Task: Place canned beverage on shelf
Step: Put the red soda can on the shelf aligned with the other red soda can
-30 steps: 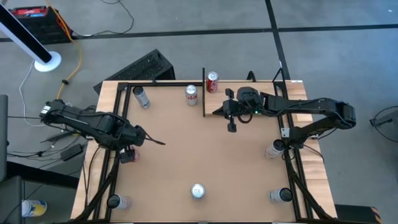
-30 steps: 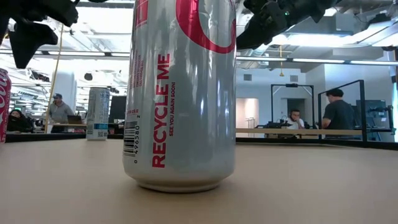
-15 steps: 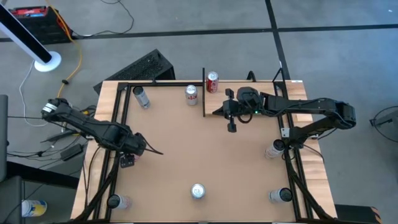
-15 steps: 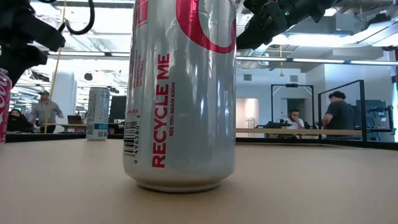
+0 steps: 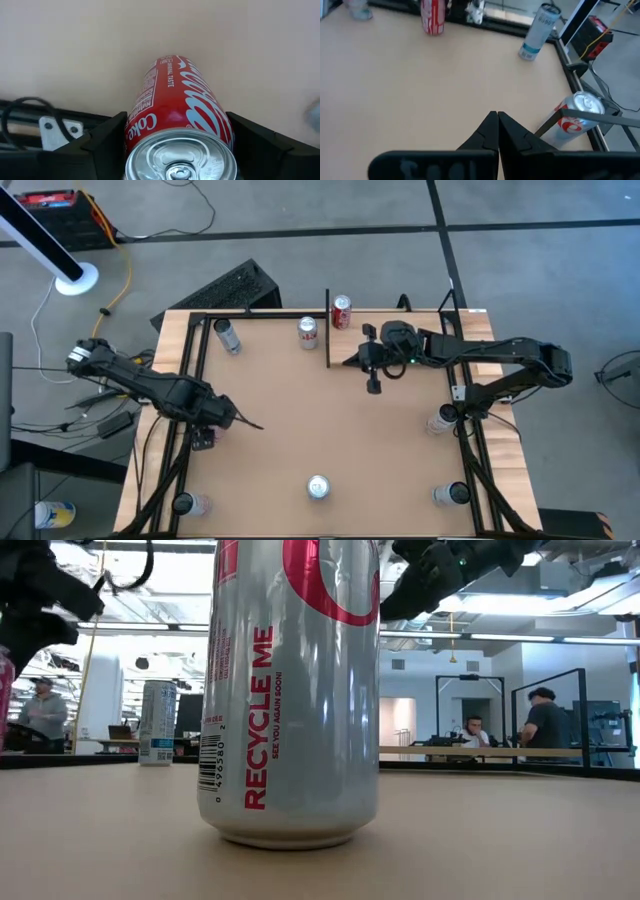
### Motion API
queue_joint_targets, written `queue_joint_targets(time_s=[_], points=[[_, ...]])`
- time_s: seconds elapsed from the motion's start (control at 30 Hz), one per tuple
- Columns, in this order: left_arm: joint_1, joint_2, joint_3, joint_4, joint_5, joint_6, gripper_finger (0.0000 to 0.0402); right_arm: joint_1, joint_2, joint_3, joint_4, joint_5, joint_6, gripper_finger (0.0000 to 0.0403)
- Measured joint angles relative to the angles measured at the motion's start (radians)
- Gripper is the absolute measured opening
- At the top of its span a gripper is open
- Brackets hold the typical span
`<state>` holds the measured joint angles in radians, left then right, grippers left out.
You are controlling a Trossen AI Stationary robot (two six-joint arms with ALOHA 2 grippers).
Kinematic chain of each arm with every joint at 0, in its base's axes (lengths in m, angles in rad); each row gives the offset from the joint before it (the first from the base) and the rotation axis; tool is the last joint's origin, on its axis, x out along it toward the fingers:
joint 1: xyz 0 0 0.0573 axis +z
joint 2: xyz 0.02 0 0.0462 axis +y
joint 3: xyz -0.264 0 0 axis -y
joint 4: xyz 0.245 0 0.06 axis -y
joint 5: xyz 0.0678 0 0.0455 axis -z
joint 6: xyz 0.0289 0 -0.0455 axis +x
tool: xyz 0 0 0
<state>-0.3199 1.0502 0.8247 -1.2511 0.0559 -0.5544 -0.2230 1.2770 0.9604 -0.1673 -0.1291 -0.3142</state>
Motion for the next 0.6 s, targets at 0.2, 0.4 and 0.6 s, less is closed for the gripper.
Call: queue_joint_targets(time_s=[0.2, 0.4, 0.6], points=[[0.164, 0.137, 0.188, 0.108, -0.064, 0.258, 0.0281, 0.017, -0.087, 0.002, -0.085, 0.000, -0.022, 0.0021], [0.300, 0.445, 0.486, 0.139, -0.092, 0.674, 0.0281, 0.058, -0.184, 0.002, -0.198, 0.000, 0.005, 0.0021], [0.372, 0.746, 0.819, 0.141, -0.088, 0.989, 0.0281, 0.112, -0.213, 0.002, -0.290, 0.000, 0.058, 0.0021]])
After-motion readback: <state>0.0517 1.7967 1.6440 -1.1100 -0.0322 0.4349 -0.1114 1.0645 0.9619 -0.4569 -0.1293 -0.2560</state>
